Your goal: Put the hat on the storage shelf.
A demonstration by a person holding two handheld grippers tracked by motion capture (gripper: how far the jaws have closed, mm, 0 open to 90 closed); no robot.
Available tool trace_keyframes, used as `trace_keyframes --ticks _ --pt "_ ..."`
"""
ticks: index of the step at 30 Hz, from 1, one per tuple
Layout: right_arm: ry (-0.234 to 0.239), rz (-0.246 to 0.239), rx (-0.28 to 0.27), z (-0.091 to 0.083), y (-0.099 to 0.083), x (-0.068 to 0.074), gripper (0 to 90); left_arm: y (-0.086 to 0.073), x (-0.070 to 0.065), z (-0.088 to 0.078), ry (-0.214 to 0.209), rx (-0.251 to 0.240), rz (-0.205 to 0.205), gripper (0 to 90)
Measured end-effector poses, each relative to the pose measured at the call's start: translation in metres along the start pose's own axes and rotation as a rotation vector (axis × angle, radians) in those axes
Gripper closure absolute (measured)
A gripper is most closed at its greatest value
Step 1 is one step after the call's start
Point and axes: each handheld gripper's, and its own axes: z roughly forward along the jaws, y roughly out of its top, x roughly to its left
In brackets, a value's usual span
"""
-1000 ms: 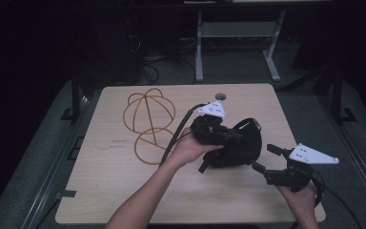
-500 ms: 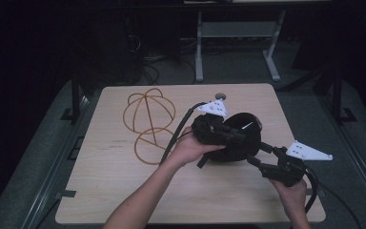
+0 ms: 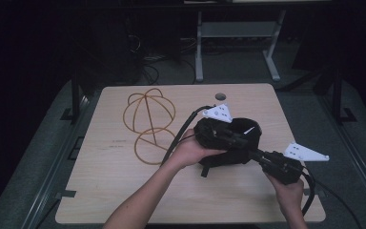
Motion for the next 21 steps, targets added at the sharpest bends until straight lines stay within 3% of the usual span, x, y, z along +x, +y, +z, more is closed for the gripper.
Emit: trace_keyframes --ticks 4,6,9,18,21 --pt "-0.002 -0.011 0.014 0.000 0.001 0.001 84.9 -0.002 0.000 -0.002 0.025 0.017 0.009 80.7" --pt "-0.016 -0.020 0.024 -0.003 0.004 0.002 85.6 -0.006 -0.001 -0.004 0.065 0.043 0.027 77.5" --pt "-0.026 -0.016 0.026 -0.008 0.007 -0.001 86.2 -0.009 -0.002 -0.007 0.091 0.060 0.039 74.7" --pt "-0.022 -0.010 0.058 -0.011 0.018 -0.005 86.4 -0.015 -0.005 -0.028 0.164 0.031 0.045 65.6" --pt "-0.023 -0.022 0.064 -0.011 0.023 -0.007 86.4 -0.020 -0.007 -0.033 0.189 0.044 0.059 63.3"
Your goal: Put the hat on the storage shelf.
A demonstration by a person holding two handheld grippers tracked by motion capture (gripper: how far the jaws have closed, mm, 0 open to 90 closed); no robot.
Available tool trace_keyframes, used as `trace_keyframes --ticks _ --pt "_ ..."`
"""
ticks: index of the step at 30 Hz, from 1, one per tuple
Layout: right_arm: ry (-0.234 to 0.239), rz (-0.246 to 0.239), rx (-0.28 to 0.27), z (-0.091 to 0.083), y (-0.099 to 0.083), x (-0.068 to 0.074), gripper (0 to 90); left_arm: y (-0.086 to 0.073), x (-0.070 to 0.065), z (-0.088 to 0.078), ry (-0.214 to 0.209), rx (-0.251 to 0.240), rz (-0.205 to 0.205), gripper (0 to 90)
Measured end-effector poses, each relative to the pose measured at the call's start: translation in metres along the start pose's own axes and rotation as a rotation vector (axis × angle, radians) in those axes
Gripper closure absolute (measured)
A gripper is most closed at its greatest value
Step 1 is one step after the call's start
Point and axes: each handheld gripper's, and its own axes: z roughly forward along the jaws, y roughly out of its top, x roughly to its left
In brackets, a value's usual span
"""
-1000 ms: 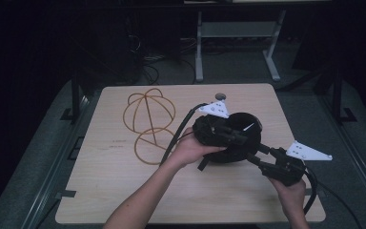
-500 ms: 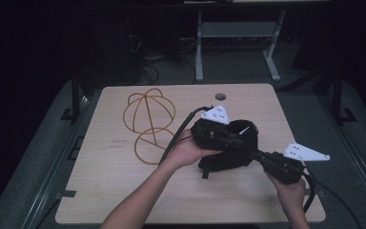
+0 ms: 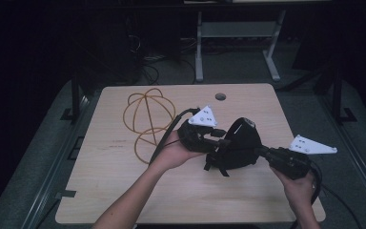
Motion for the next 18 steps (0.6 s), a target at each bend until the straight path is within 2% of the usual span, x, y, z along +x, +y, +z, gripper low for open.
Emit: trace_keyframes --ticks 6,9,11,14,18 --pt "-0.002 -0.009 0.013 -0.002 0.013 -0.002 86.5 -0.013 -0.002 -0.011 0.021 0.004 -0.003 61.2" --pt "0.010 -0.021 0.016 -0.006 0.026 -0.004 86.5 -0.025 -0.005 -0.016 0.036 0.013 0.007 60.3" --pt "0.014 -0.020 0.015 -0.006 0.028 -0.004 86.5 -0.032 -0.006 -0.018 0.042 0.018 0.007 60.2" --pt "0.024 -0.022 0.023 -0.007 0.039 -0.007 86.5 -0.047 -0.006 -0.023 0.057 0.032 -0.001 59.3" --pt "0.027 -0.027 0.036 -0.006 0.048 -0.010 86.5 -0.058 -0.006 -0.026 0.059 0.031 -0.011 58.4"
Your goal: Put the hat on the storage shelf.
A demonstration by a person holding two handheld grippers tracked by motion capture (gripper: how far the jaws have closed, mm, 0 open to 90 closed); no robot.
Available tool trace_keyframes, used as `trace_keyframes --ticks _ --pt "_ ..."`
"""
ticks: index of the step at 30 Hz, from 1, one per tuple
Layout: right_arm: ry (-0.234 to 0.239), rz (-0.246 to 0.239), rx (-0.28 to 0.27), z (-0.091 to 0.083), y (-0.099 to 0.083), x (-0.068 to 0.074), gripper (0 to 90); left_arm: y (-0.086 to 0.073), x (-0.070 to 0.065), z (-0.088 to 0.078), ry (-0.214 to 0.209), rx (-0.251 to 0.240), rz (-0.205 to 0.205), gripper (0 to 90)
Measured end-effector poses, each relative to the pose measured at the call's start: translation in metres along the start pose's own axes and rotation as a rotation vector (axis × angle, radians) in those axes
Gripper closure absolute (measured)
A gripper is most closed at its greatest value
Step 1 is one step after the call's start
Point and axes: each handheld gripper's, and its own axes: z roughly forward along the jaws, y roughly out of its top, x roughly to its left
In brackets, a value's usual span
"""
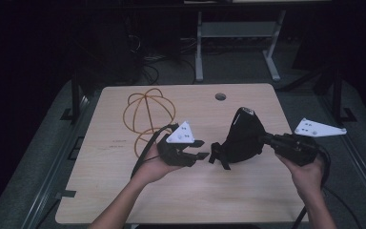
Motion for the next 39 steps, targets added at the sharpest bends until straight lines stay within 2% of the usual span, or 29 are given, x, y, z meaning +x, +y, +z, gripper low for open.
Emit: trace_keyframes --ticks 3,10,14,15,19,23,26,27,30,39 --pt "0.000 -0.003 0.010 0.001 0.006 -0.002 86.5 -0.012 0.000 -0.002 -0.001 0.005 -0.006 58.0" --pt "0.004 0.001 0.018 0.001 0.013 -0.005 86.5 -0.029 -0.002 -0.002 0.002 0.022 -0.018 56.8" --pt "0.003 0.005 0.014 0.002 0.017 -0.008 86.4 -0.040 -0.004 0.001 -0.034 0.010 -0.040 53.8" --pt "0.006 0.005 0.009 0.002 0.020 -0.009 86.5 -0.045 -0.005 0.003 -0.025 0.029 -0.026 52.6" --pt "0.005 0.003 0.006 0.001 0.025 -0.009 86.5 -0.054 -0.007 0.005 -0.025 0.032 -0.038 51.3" --pt "0.009 -0.012 0.013 0.002 0.036 -0.009 86.4 -0.066 -0.011 0.007 -0.025 0.032 -0.021 49.4" --pt "0.012 -0.014 0.017 0.004 0.040 -0.008 86.4 -0.070 -0.014 0.009 -0.029 0.030 -0.017 48.3" --pt "0.015 -0.019 0.016 0.005 0.045 -0.007 86.4 -0.070 -0.016 0.010 -0.026 0.048 -0.004 47.3" --pt "0.022 -0.029 0.011 0.007 0.051 -0.006 86.4 -0.070 -0.015 0.010 -0.032 0.039 -0.004 46.8" --pt "0.047 -0.069 0.005 0.015 0.083 0.005 86.4 -0.071 -0.020 0.011 -0.041 0.033 0.021 46.1"
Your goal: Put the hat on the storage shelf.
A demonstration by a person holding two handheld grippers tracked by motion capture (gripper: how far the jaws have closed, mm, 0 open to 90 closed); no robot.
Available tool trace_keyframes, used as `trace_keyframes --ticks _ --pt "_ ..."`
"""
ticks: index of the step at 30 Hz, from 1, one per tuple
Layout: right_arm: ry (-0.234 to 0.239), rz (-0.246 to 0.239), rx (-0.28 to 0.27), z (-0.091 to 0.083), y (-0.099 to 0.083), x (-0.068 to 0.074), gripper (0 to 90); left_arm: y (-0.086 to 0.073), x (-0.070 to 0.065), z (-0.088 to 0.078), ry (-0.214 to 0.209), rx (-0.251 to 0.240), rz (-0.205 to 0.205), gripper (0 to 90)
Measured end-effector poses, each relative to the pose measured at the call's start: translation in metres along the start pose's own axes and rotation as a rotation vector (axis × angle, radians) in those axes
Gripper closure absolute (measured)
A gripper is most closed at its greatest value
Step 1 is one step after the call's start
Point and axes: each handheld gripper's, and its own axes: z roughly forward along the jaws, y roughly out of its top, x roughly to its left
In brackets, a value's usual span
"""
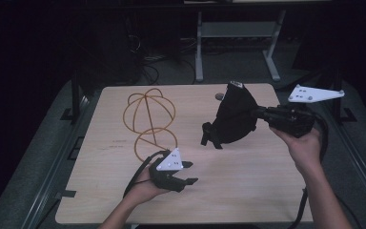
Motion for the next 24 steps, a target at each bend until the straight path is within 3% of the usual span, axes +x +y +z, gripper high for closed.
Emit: trace_keyframes --ticks 24 --pt "0.074 -0.083 0.010 0.040 0.063 0.024 86.3 -0.008 0.003 0.002 0.004 0.005 -0.023 43.2"
